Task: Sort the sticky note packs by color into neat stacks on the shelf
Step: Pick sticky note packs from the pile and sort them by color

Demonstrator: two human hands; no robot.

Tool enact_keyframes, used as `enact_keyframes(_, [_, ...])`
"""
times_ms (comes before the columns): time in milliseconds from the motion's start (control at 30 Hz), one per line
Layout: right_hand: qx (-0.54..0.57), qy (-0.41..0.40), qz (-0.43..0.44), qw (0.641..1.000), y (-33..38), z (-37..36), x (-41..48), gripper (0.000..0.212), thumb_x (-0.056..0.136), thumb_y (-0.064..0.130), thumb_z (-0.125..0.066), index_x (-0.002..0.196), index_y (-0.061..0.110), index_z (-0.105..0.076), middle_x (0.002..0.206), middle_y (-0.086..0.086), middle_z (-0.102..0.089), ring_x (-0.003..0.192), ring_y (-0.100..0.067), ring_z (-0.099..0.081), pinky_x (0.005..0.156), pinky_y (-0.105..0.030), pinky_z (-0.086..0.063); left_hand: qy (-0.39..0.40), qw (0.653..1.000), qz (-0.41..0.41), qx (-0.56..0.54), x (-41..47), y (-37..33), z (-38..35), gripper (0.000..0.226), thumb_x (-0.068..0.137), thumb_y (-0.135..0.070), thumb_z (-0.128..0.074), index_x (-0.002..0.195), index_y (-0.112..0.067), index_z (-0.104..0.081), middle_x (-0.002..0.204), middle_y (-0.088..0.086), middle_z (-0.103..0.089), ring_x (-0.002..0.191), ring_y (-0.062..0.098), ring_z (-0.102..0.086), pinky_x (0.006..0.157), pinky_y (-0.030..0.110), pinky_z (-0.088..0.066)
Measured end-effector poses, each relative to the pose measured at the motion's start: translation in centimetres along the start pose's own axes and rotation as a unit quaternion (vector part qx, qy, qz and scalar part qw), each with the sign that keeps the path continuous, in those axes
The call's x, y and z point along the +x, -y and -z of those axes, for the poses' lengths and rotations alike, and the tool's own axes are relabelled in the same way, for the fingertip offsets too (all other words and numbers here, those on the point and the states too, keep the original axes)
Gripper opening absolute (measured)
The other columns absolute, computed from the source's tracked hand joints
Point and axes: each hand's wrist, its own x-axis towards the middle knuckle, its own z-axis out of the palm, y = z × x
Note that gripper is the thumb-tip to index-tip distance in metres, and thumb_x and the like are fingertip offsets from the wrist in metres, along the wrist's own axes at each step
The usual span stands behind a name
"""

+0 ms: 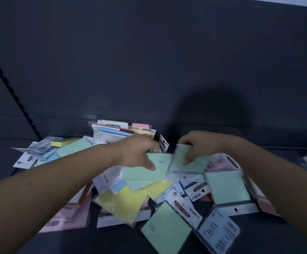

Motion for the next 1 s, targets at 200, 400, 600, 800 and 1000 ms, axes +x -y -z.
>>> enact_keyframes(200, [0.255,0.029,0.033,0.966,1.7,3.9,-0.3,0.024,0.079,0.012,-0.071,0.101,0.015,-0.064,0.094,-0.003,-0.074,0.083,-0.019,-0.071,0.066,-0.029,-0.056,-0.12,0.941,0.118,-0.292,-4.5,1.1,3.4,0.019,0.081,-0.017,-0.071,0.085,-0.007,-0.056,0.078,-0.004,-0.066,0.064,0.007,-0.061,0.058,0.025,-0.049])
enact_keyframes(400, [0.399,-0.07,0.075,0.911,7.0,3.6,2.4,0.014,0.087,0.023,-0.063,0.092,0.012,-0.068,0.086,-0.004,-0.074,0.076,-0.017,-0.07,0.061,-0.023,-0.054,-0.303,0.824,0.263,-0.4,-11.9,4.8,5.8,0.018,0.089,-0.021,-0.061,0.097,-0.005,-0.06,0.081,0.007,-0.068,0.058,0.011,-0.063,0.049,0.021,-0.049])
enact_keyframes(600, [0.448,-0.089,0.093,0.885,16.9,2.0,6.1,0.015,0.086,0.023,-0.065,0.09,0.01,-0.07,0.082,-0.005,-0.074,0.071,-0.017,-0.07,0.066,-0.026,-0.053,-0.444,0.699,0.388,-0.404,-22.1,8.9,6.1,0.015,0.092,-0.016,-0.056,0.098,-0.002,-0.058,0.086,0.013,-0.06,0.064,0.02,-0.055,0.052,0.024,-0.046])
enact_keyframes(800, [0.456,-0.107,0.091,0.879,29.6,-0.9,8.9,0.005,0.083,0.01,-0.064,0.079,0.011,-0.061,0.069,-0.007,-0.061,0.057,-0.018,-0.052,0.052,-0.024,-0.037,-0.495,0.612,0.461,-0.41,-35.3,12.1,5.8,0.008,0.09,-0.002,-0.055,0.084,-0.007,-0.053,0.093,0.013,-0.06,0.073,0.019,-0.059,0.063,0.03,-0.05])
enact_keyframes(1000, [0.449,-0.076,0.099,0.885,42.5,-5.8,10.4,0.009,0.087,0.007,-0.058,0.095,0.005,-0.061,0.071,-0.011,-0.059,0.049,-0.018,-0.048,0.042,-0.023,-0.037,-0.532,0.576,0.49,-0.381,-46.4,13.6,5.6,0.022,0.088,0.0,-0.056,0.108,-0.001,-0.046,0.098,0.016,-0.057,0.077,0.024,-0.06,0.056,0.032,-0.052])
